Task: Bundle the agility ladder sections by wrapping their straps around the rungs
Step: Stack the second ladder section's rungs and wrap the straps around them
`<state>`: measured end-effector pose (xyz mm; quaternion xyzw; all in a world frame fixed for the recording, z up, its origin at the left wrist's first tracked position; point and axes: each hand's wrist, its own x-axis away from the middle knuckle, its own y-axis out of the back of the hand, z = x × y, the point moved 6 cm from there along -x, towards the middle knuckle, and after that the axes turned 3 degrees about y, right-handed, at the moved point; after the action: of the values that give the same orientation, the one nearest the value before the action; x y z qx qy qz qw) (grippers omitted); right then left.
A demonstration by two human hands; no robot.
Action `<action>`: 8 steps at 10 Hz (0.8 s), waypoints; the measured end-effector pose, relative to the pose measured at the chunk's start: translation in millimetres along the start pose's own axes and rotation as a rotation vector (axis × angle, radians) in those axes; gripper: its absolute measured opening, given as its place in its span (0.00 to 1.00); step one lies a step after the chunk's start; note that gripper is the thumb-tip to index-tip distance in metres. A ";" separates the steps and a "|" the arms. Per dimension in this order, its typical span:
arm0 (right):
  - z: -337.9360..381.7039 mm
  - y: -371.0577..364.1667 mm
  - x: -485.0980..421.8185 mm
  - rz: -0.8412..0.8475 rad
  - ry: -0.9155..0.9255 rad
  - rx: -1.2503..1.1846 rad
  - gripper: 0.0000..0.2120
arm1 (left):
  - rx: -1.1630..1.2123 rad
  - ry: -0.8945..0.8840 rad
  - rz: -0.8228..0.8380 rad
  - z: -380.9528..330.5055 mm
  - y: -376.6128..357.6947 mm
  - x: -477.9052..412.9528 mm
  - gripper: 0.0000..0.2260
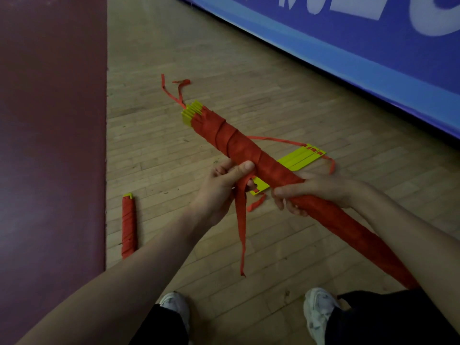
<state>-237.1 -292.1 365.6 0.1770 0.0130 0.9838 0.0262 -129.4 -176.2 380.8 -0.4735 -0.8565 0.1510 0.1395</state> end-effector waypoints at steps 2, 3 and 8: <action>11.1 1.8 -6.6 -0.226 0.090 0.510 0.20 | 0.022 0.050 -0.159 -4.2 11.3 -7.1 0.04; 19.2 8.6 -6.0 -0.489 0.155 0.760 0.19 | 0.019 0.066 -0.201 -6.1 15.4 -11.7 0.05; 35.5 33.2 5.8 -0.642 0.123 0.821 0.21 | 0.083 0.206 -0.217 12.2 11.9 -3.6 0.03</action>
<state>-231.7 -324.4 402.0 0.1017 0.4526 0.8486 0.2543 -123.0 -174.8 364.6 -0.3852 -0.8767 0.1208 0.2615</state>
